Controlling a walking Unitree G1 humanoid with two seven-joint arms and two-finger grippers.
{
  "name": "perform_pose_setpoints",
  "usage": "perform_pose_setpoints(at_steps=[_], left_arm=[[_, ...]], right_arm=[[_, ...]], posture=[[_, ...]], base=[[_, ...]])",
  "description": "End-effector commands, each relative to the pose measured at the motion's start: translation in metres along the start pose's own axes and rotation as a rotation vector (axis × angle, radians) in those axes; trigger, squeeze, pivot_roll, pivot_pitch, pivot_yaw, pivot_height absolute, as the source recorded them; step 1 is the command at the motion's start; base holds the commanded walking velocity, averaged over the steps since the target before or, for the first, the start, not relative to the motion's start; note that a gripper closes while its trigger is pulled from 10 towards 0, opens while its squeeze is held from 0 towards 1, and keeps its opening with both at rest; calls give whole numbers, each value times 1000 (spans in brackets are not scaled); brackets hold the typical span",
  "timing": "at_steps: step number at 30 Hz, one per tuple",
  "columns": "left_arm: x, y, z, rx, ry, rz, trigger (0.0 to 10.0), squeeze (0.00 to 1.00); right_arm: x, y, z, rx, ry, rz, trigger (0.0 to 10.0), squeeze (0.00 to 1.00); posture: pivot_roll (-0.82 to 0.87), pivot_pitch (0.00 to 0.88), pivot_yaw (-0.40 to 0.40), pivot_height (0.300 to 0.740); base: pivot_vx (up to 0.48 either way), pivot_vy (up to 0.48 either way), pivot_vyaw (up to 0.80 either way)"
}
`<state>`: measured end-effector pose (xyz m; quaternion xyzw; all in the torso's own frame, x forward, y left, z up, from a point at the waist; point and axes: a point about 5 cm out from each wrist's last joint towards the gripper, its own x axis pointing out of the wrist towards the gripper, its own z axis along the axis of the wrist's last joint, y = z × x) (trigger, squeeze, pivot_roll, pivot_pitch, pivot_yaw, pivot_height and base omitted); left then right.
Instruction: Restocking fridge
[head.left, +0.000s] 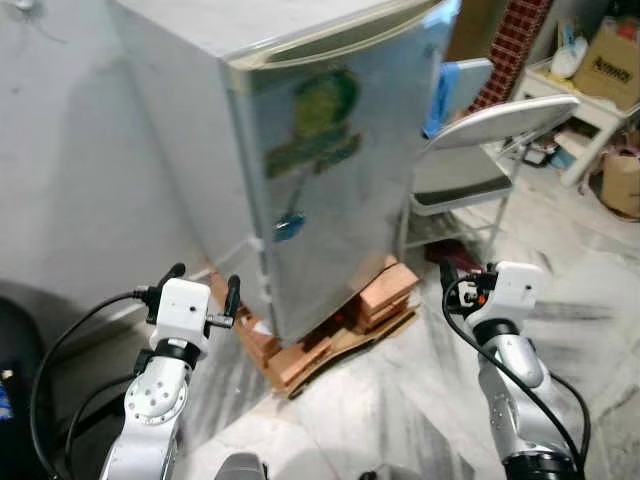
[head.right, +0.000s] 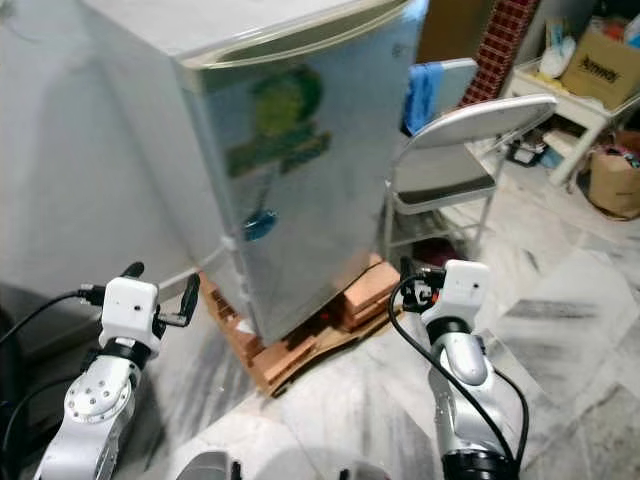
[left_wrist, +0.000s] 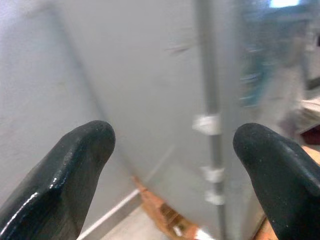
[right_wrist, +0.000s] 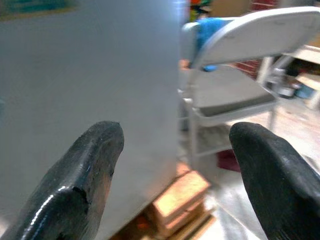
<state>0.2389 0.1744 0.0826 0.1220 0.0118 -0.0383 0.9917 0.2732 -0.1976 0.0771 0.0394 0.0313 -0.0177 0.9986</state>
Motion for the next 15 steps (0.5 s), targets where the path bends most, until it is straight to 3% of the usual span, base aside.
perform_pose_setpoints(at_steps=[1, 6, 8, 15], left_arm=[[-1, 4, -1, 10, 8, 18, 10000, 0], [0, 5, 0, 18, -3, 39, 10000, 0], [0, 5, 0, 24, -7, 42, 10000, 0], [-2, 1, -1, -15, -3, 14, 10000, 0]], right_arm=[[2, 9, 6, 13, -23, 36, 10000, 0], [3, 7, 7, -10, -24, 32, 10000, 0], [3, 6, 5, -8, -10, 27, 10000, 0], [2, 6, 5, -13, -9, 29, 10000, 0]], posture=[[107, 47, -28, 740], [105, 48, -28, 740], [106, 49, -28, 740], [101, 52, -31, 740]], base=[[0, 480, 0], [0, 439, 0], [0, 0, 0], [0, 0, -800]])
